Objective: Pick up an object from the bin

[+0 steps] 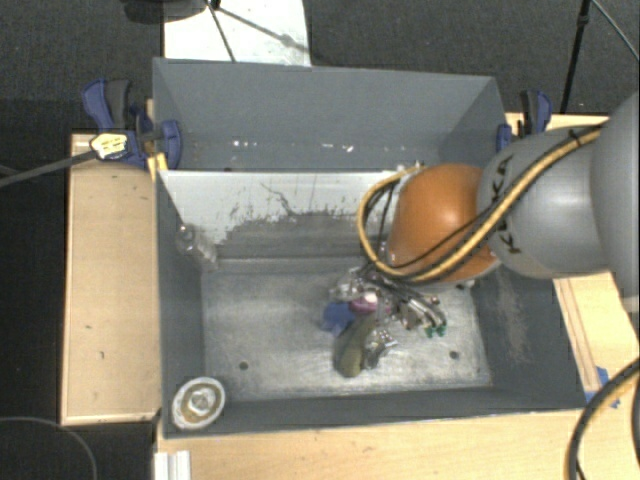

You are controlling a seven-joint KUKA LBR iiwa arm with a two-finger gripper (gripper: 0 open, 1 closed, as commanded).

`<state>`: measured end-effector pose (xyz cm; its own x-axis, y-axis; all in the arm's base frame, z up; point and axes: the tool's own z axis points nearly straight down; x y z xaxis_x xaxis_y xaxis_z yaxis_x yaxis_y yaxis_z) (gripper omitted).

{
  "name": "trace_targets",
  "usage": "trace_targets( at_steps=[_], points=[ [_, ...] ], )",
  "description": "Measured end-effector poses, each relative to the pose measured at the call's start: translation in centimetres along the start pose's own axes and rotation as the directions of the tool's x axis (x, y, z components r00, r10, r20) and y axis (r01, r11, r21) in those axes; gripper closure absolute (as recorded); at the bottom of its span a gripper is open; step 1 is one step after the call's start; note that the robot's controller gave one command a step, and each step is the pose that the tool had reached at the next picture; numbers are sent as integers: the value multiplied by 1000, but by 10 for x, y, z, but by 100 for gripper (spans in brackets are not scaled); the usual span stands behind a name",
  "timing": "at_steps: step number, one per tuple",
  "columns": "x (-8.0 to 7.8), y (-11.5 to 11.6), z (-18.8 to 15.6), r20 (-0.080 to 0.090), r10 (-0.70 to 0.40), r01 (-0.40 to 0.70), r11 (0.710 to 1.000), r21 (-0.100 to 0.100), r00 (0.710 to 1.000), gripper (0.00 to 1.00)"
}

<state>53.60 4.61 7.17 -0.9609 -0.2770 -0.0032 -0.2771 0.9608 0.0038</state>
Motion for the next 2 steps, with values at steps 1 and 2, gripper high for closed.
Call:
trace_targets(
  at_steps=[1,2],
  points=[
    [-20,0,-1,-1,242,-242,970,2,970,0],
    [-23,0,-3,6,245,-245,969,1,969,100]
  ],
)
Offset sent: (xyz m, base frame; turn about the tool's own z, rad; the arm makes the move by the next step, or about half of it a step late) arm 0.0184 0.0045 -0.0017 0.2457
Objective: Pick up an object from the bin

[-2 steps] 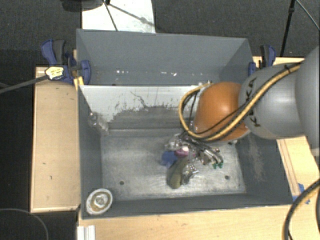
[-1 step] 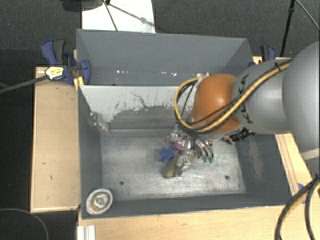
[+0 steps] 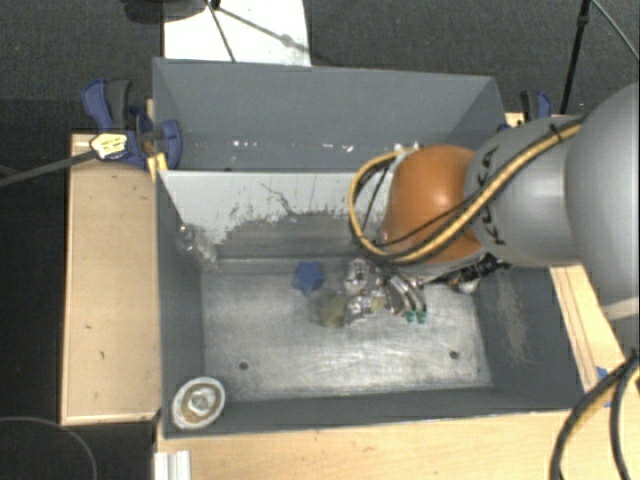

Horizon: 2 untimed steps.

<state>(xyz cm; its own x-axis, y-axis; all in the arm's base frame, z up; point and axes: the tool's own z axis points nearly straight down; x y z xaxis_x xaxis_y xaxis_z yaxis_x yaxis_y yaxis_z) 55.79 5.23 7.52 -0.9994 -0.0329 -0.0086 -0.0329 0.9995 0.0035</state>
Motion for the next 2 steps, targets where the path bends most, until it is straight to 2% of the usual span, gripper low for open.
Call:
trace_targets(
  at_steps=[1,2],
  points=[
    [-1,1,-11,-3,2,-2,1000,2,1000,100],
    [-4,1,-66,0,6,-6,1000,2,1000,100]
  ],
)
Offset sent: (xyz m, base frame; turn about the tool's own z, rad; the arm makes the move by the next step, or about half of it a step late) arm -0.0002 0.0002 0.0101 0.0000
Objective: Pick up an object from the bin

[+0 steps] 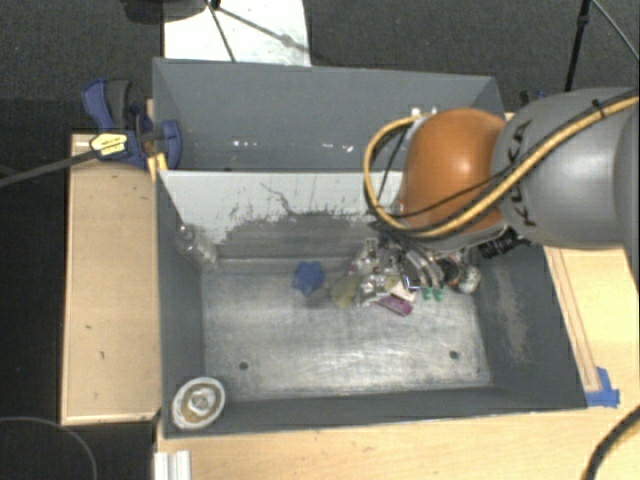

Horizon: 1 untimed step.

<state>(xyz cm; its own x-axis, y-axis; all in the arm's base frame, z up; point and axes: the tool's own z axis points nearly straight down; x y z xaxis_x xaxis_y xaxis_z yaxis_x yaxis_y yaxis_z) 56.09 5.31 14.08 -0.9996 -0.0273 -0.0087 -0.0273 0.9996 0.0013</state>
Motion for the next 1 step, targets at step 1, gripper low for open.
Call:
trace_targets(
  at_steps=[1],
  points=[
    [-2,0,-22,-2,3,-3,1000,0,1000,100]
  ],
)
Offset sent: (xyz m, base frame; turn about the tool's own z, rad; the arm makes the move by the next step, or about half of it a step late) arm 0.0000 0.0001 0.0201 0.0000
